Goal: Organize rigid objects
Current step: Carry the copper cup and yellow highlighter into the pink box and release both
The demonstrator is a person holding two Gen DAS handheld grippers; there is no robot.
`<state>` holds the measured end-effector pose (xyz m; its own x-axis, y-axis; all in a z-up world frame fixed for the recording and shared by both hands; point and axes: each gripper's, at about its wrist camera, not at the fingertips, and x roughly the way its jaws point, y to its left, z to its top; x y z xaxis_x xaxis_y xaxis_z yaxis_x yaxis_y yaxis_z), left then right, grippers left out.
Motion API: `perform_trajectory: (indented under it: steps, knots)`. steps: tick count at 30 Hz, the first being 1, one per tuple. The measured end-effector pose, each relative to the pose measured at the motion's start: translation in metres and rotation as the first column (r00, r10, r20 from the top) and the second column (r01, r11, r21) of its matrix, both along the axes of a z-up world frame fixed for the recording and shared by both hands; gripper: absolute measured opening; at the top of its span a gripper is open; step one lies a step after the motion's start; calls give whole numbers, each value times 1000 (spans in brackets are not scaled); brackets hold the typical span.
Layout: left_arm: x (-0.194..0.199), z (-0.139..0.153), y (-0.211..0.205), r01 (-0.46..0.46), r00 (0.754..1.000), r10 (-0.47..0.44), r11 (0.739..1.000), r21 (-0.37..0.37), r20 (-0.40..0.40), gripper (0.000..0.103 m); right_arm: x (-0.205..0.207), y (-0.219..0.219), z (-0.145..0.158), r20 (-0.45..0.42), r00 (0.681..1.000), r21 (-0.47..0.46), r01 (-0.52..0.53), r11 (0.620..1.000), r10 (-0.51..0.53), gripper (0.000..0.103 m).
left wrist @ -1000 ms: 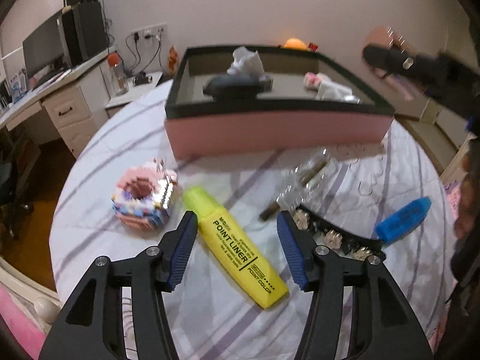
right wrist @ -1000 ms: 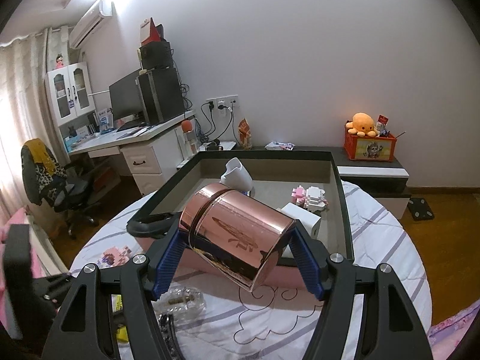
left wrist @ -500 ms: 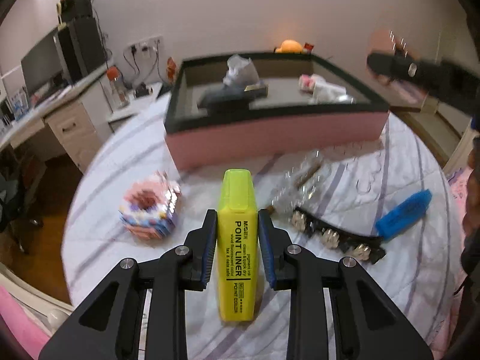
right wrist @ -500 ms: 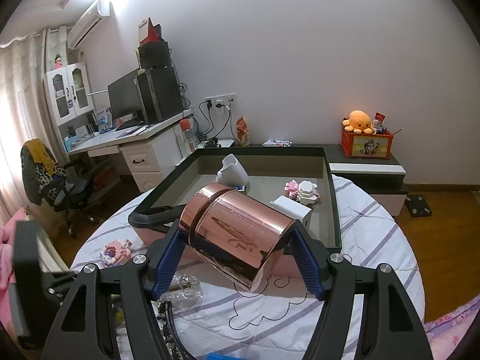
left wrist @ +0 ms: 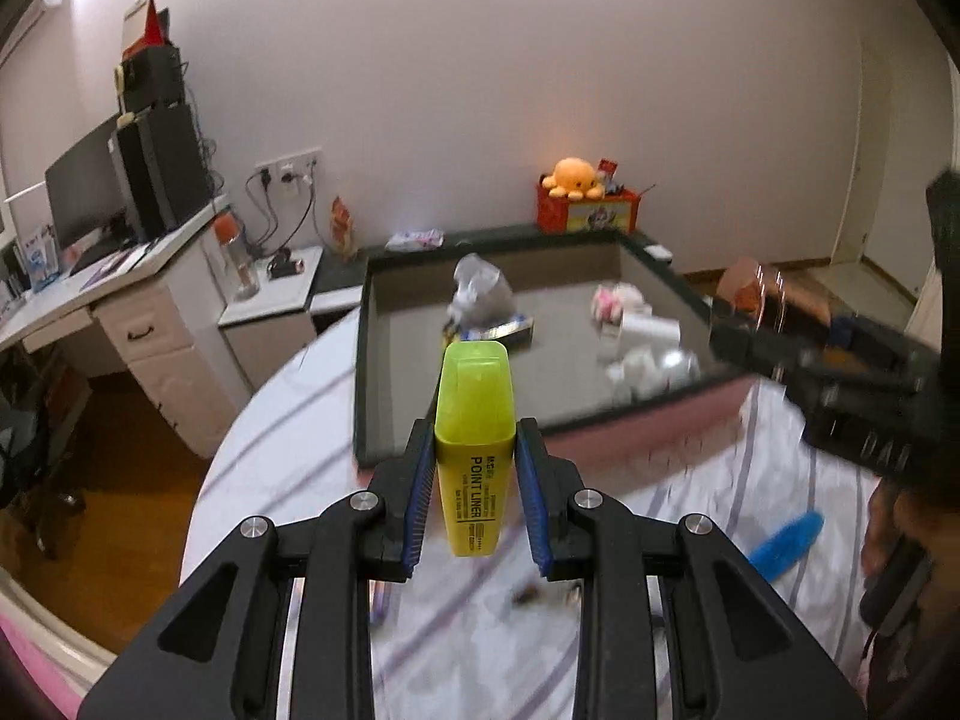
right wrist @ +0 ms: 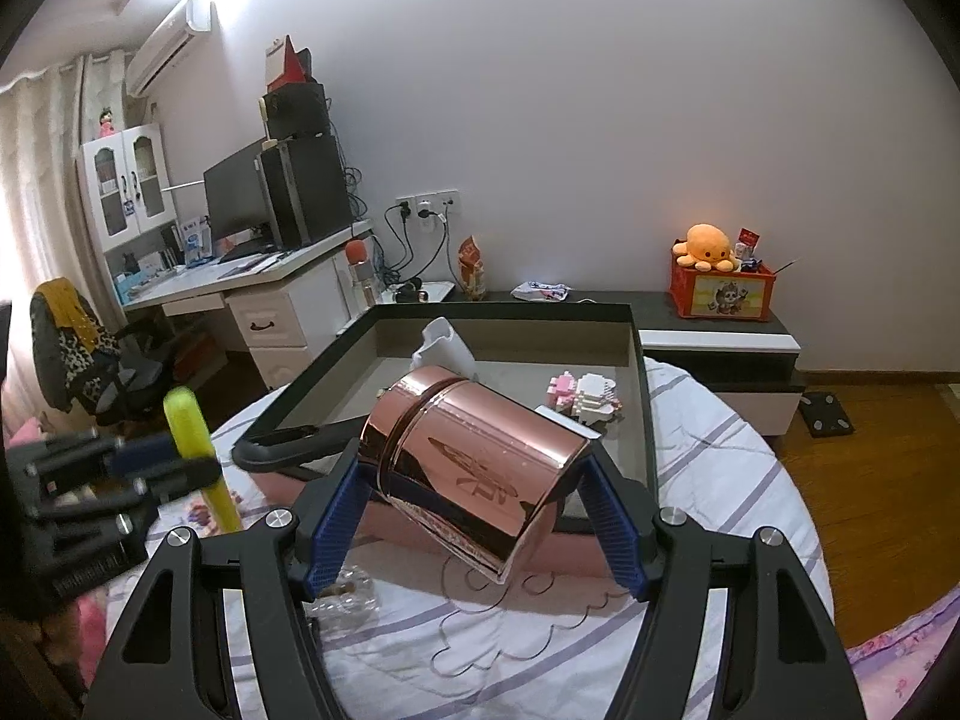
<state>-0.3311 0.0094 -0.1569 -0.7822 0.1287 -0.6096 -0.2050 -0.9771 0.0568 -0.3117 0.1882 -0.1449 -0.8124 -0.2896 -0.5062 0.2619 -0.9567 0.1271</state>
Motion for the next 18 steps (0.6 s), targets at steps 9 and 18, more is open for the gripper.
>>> perform_trajectory:
  steps: [9, 18]
  knots:
    - [-58, 1, 35, 104, 994, -104, 995, 6, 25, 27, -42, -4, -19, 64, 998, 49, 11, 999, -14, 70]
    - [-86, -17, 45, 110, 993, -110, 994, -3, 48, 27, -72, 0, -40, 127, 991, 68, 25, 997, -33, 70]
